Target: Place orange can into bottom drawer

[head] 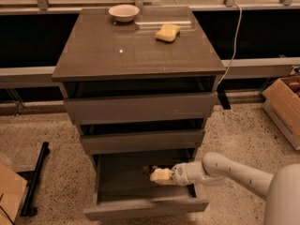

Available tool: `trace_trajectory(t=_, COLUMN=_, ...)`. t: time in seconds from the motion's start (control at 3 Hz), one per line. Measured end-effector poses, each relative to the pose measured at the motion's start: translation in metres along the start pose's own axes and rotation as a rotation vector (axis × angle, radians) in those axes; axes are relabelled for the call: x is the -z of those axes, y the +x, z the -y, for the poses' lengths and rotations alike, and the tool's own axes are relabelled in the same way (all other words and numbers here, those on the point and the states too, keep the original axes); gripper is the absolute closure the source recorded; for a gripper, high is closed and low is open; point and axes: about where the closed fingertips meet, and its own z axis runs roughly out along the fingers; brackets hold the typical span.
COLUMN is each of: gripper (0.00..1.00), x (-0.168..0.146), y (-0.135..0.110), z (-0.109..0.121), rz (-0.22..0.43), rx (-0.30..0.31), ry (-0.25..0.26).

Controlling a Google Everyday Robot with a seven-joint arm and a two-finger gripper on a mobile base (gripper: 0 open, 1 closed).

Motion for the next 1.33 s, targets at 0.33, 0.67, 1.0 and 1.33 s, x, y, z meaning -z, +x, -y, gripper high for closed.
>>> trace_trajectory(t=0.33, gripper=1.00, x=-0.022, y=-0.004, z=0.035, rz=0.007, rx=-0.043, ry=-0.017)
trace_trajectory(t=0.67, gripper=1.00, x=-0.045, y=-0.008, z=0.082, rz=0.015, rx=-0.106, ry=-0.041)
trace_trajectory(t=1.0, gripper=1.00, x=-0.063, y=-0.010, z=0.131, rz=0.036, rx=-0.173, ry=-0.048)
trace_trajectory(t=1.33, gripper=0.82, x=-0.074, y=-0.011, z=0.162, rz=0.062, rx=-0.210, ry=-0.036)
